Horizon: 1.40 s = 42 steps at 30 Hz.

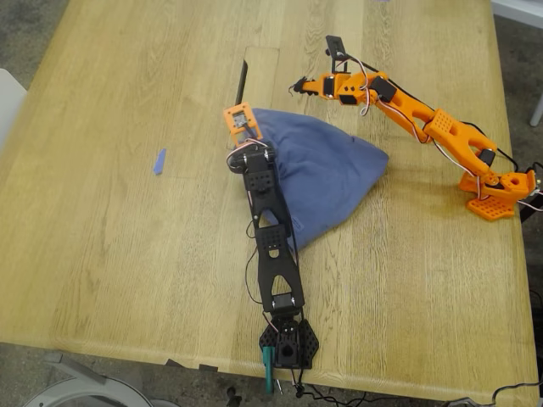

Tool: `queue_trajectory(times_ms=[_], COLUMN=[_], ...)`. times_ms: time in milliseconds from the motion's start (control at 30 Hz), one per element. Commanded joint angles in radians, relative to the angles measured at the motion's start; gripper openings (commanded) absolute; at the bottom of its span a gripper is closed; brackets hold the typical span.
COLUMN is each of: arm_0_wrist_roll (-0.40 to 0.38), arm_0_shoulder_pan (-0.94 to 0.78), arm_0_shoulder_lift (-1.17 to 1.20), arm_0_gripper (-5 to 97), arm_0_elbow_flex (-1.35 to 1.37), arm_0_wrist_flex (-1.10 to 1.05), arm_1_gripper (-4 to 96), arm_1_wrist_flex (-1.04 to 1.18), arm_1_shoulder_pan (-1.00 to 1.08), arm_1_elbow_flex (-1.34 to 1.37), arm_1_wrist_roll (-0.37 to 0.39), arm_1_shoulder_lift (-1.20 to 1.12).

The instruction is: Fold a T-shirt

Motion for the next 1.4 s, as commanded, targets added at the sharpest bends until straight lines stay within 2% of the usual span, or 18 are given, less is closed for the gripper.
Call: queue_trajectory(times_ms=[0, 67, 333, 800, 1133, 1367], arm_0_wrist_roll=[0.008, 0.008, 0.009, 0.011, -0.002, -0.006], arm_0_shoulder_pan=[0.044, 0.058, 0.126, 0.272, 0.402, 0.445], arm_0_shoulder_lift=[0.213, 0.224, 0.264, 0.42, 0.379, 0.353], arm_0_gripper=[0, 0, 0, 0, 0, 0], arm_0_elbow_flex=[-0.083, -0.081, -0.081, -0.06, -0.064, -0.066], arm_0_wrist_flex=[0.02, 0.023, 0.023, 0.026, 0.025, 0.025], arm_1_gripper=[18.5, 20.6, 23.7, 23.7, 22.4, 22.6], arm_1_wrist_flex=[0.002, 0.02, 0.092, 0.064, 0.069, 0.106], arm_1_shoulder_pan=[-0.017, -0.026, -0.04, -0.026, -0.049, -0.067], arm_1_elbow_flex=[-0.04, -0.04, -0.04, -0.04, -0.04, -0.04], arm_1_wrist_roll=[0.043, 0.087, 0.126, 0.107, 0.126, 0.104], arm_1_shoulder_lift=[0.017, 0.017, 0.025, 0.023, 0.029, 0.032])
